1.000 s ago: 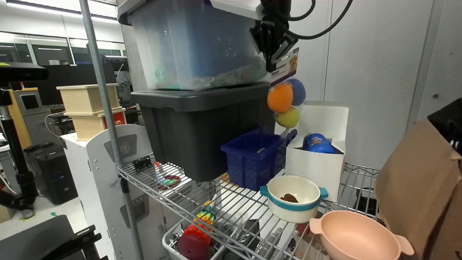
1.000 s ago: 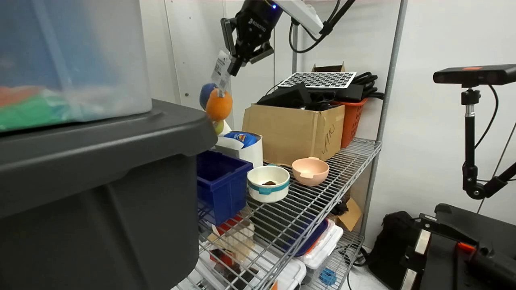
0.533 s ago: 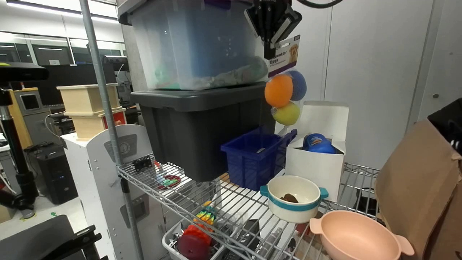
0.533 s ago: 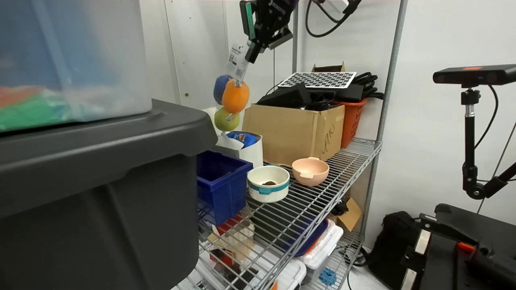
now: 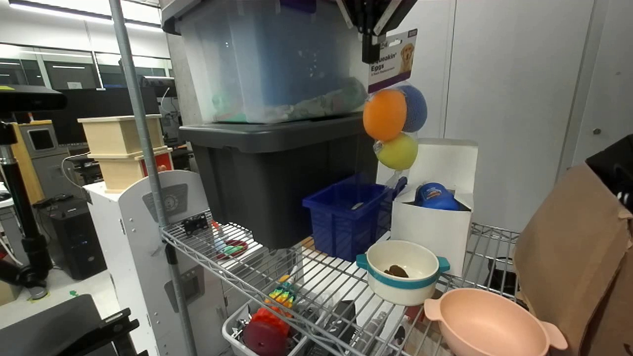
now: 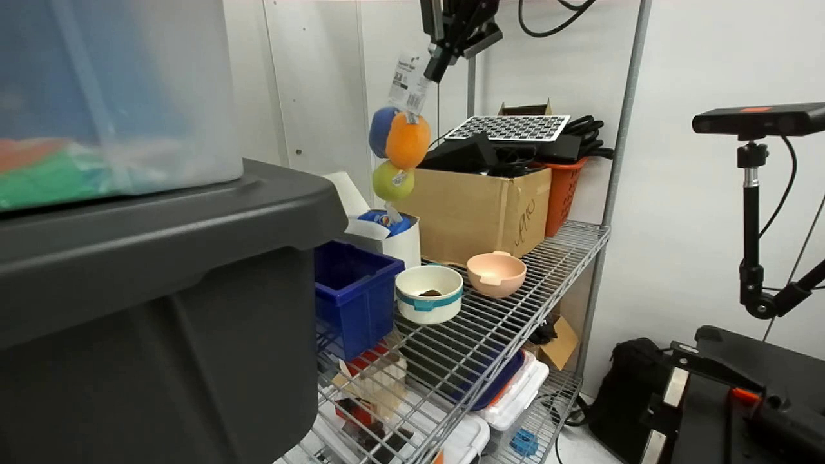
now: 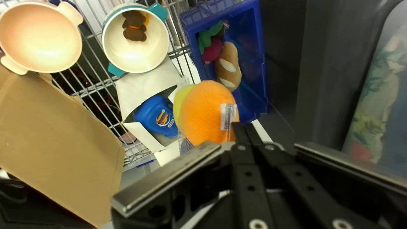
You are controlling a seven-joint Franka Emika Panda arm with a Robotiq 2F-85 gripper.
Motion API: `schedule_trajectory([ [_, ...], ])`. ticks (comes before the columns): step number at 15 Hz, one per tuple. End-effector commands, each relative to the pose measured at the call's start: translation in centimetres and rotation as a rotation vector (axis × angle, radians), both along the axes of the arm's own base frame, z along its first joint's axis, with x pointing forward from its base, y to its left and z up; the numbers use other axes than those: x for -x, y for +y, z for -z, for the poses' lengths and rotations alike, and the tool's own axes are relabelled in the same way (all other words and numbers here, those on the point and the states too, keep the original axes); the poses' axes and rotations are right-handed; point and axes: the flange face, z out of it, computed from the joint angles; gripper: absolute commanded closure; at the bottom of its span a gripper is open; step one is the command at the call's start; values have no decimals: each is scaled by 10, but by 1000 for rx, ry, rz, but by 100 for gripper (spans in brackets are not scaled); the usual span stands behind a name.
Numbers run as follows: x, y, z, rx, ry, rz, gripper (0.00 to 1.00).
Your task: Put the sponges in the bowl
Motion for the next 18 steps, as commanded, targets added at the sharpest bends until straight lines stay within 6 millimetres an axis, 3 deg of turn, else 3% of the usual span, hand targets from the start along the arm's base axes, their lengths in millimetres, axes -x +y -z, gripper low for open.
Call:
schedule_trajectory([
  [1, 14, -10, 1, 25, 20, -10, 100],
  [18, 33, -32, 50, 186, 125, -35, 100],
])
